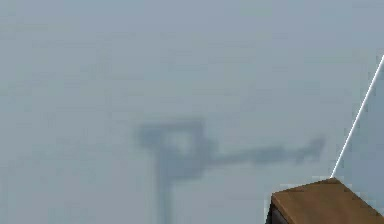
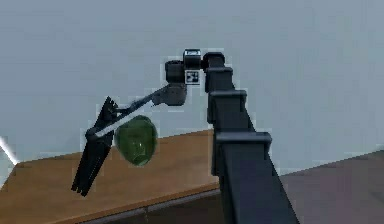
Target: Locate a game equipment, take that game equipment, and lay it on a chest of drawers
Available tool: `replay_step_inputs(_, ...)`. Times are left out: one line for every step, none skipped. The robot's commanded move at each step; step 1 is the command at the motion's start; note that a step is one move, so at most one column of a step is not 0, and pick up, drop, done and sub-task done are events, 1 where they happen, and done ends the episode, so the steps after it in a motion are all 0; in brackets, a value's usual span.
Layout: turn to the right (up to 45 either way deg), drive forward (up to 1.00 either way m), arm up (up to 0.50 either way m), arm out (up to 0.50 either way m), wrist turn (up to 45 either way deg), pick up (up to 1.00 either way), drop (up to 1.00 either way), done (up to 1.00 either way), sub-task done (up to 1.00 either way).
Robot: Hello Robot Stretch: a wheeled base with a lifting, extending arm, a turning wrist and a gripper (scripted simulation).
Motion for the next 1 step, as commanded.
replay_step_inputs(0.0, 0.00, 0.00, 0.00, 0.0, 0.00, 0.00, 1.00, 0.00)
